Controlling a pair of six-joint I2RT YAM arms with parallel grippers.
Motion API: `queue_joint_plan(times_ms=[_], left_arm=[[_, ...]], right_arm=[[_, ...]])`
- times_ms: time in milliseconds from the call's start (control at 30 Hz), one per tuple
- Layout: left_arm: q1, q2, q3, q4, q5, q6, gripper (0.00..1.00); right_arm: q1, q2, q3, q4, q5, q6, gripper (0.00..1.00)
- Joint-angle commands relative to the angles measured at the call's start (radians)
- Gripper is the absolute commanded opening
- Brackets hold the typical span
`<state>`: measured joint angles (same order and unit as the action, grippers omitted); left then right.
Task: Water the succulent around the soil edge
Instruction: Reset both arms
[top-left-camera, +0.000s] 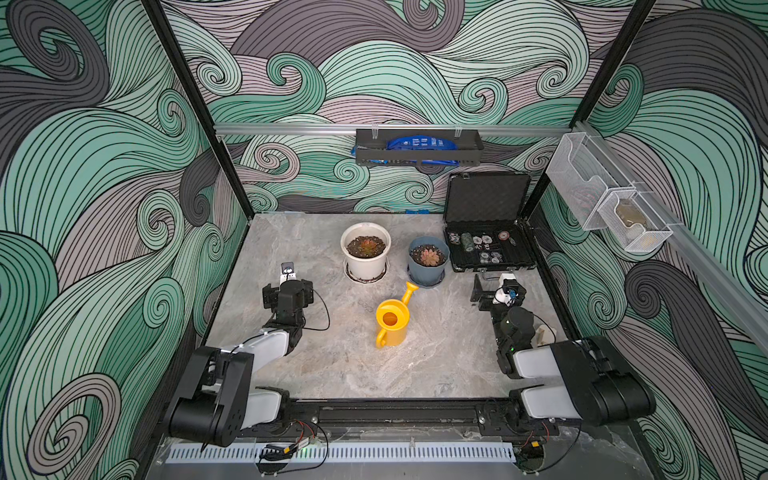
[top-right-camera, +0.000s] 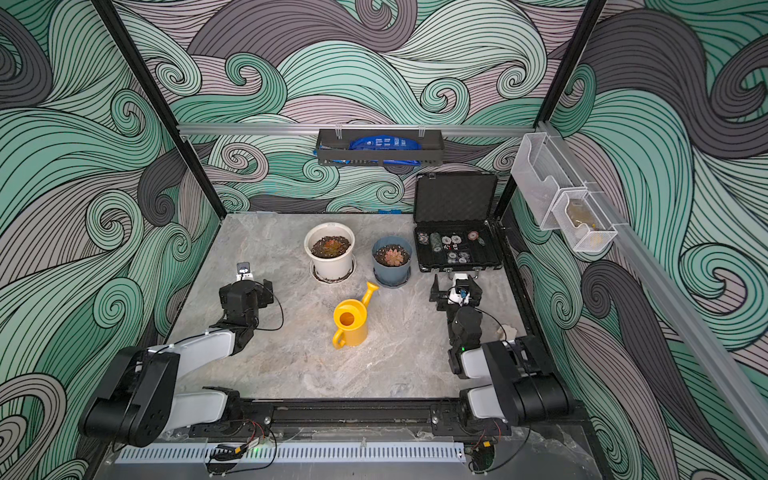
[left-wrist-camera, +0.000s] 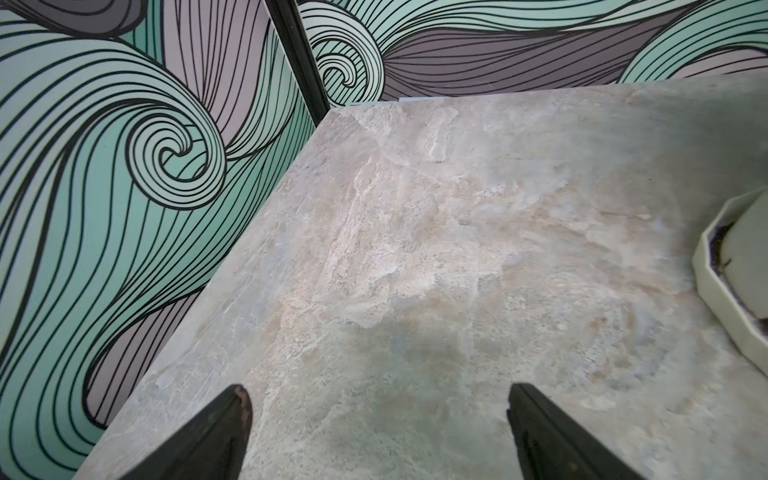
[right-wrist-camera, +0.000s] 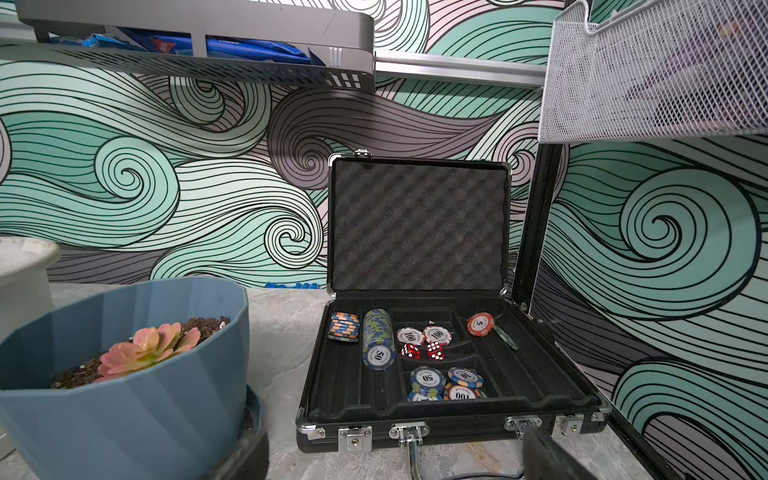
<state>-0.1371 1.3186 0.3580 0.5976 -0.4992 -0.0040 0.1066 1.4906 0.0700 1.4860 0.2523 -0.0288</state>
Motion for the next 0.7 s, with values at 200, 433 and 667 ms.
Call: queue_joint_plan(times_ms=[200, 433, 667], left_arm=[[0.047, 0.084, 0.018, 0.159, 0.178, 0.001, 0.99], [0.048, 0.221, 0.061, 0.202, 0.279, 0.068, 0.99], [0.099, 0.225, 0.111, 0.107, 0.407, 0.050, 0.99]], right_arm=[[-0.038, 0.099, 0.026, 0.143, -0.171, 0.021, 0.99], [-0.041, 0.090, 0.139, -0.092, -0.160, 0.029, 0.99], [-0.041, 0.091, 0.131, -0.074, -0.162, 0.029, 0.99]])
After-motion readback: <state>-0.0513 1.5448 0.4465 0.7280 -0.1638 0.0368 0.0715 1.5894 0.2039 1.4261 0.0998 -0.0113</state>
